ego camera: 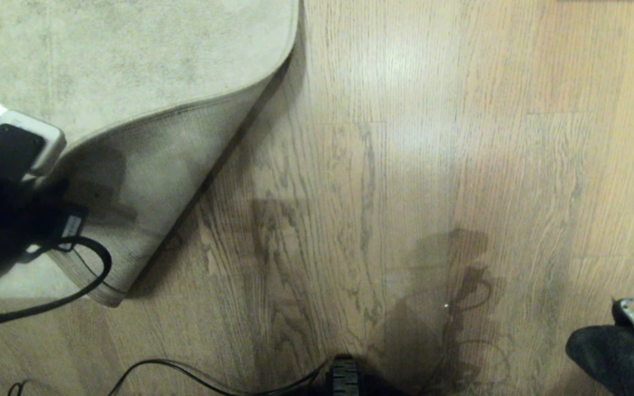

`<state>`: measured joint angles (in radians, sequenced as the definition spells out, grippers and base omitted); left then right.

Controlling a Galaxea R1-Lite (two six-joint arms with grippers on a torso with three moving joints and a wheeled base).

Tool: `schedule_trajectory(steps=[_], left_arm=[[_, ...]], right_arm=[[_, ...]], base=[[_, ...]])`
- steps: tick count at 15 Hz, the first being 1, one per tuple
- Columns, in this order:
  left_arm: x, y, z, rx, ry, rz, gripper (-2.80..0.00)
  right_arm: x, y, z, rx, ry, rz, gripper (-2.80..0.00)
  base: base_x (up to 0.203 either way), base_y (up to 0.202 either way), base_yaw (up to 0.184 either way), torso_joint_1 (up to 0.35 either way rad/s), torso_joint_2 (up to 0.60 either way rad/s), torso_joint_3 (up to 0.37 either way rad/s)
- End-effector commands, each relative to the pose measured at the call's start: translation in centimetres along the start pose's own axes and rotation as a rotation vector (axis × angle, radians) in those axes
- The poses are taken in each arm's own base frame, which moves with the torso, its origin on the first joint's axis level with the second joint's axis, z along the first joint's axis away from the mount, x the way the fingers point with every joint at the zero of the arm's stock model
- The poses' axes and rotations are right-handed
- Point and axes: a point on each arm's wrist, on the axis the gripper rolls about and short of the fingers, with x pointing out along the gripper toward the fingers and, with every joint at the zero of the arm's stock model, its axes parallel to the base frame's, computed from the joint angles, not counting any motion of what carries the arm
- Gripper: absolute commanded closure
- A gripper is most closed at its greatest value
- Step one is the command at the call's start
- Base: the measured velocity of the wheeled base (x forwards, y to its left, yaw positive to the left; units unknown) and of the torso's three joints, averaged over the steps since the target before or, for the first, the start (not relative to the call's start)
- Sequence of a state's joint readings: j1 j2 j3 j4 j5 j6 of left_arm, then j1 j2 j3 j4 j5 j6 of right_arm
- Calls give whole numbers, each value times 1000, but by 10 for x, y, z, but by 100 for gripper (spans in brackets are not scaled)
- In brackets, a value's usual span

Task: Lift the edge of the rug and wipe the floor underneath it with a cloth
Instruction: Wipe the floor under the carpet with a rag

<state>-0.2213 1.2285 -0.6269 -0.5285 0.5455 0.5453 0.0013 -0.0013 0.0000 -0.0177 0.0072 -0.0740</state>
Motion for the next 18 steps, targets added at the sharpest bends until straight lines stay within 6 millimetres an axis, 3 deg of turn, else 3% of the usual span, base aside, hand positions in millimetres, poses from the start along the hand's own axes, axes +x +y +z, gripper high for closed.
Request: schedule_trajectory(steps=[1, 6, 11, 14, 18], left_arm=[[0, -3, -5, 11, 16, -3, 0], [3, -5, -5, 2, -1, 5, 0], [3, -5, -6, 4, 2, 2, 0], [3, -6, -6, 4, 4, 1, 0], [4, -8, -9, 10, 12, -4, 0]], right_arm=[[0, 0, 0, 2, 1, 1, 0], [0, 0, 3, -6, 18, 6, 0], [13, -2, 48, 1, 59, 105, 0], [36, -2, 78, 4, 79, 173, 0], [83, -2, 108, 3, 91, 304, 0]], base=[[0, 0, 0, 0, 0, 0], [0, 0, 0, 0, 0, 0], [0, 0, 0, 0, 0, 0], [0, 0, 0, 0, 0, 0], [0, 0, 0, 0, 0, 0]])
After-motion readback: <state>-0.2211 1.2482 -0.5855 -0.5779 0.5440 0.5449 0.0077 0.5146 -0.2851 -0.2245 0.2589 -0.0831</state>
